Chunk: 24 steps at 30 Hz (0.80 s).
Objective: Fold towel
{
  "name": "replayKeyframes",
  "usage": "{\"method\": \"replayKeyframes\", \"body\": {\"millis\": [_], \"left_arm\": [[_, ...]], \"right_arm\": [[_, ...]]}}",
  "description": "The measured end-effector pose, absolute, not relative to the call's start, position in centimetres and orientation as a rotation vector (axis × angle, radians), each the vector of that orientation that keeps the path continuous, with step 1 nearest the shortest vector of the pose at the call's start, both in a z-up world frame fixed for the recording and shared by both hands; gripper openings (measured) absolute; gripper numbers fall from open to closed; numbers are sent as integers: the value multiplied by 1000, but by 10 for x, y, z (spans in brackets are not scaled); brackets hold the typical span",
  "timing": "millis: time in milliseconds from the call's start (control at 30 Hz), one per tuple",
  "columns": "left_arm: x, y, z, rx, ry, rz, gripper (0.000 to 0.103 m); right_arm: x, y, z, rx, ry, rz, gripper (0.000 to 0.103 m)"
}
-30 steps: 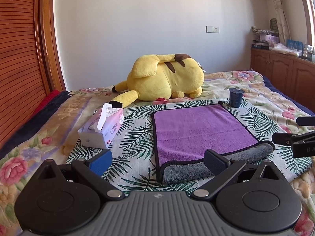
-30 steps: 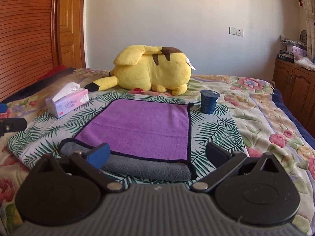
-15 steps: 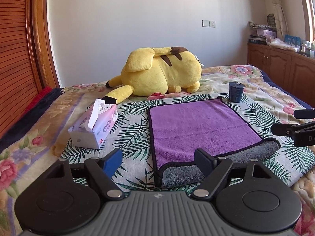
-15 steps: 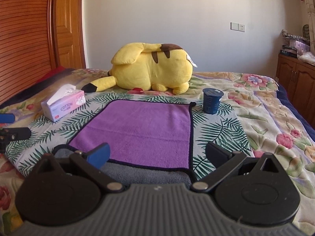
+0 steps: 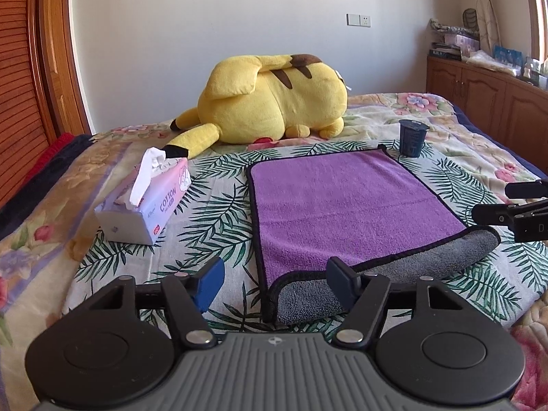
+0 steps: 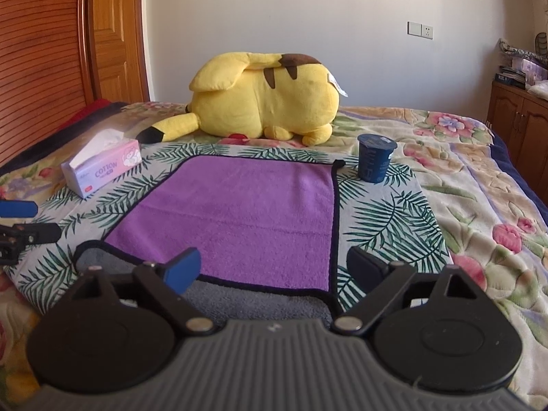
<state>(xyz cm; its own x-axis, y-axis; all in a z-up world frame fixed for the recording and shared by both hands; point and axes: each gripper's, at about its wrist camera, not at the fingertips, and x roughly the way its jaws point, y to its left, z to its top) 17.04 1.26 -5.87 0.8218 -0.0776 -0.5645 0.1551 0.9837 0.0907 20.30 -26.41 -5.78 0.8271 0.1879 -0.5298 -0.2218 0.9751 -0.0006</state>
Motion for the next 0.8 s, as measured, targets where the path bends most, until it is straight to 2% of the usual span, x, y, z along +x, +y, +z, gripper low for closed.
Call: {"method": "replayKeyframes", "body": {"millis": [133, 567, 800], "left_arm": [[180, 14, -66, 123, 621, -138, 38], [205, 21, -90, 103, 701, -142, 32], [211, 25, -99, 53, 750, -173, 17]], "right_arm": [[208, -270, -60, -46, 568, 218, 89], [225, -275, -77, -53, 651, 224, 89], [231, -275, -86, -61, 695, 231, 89]]}}
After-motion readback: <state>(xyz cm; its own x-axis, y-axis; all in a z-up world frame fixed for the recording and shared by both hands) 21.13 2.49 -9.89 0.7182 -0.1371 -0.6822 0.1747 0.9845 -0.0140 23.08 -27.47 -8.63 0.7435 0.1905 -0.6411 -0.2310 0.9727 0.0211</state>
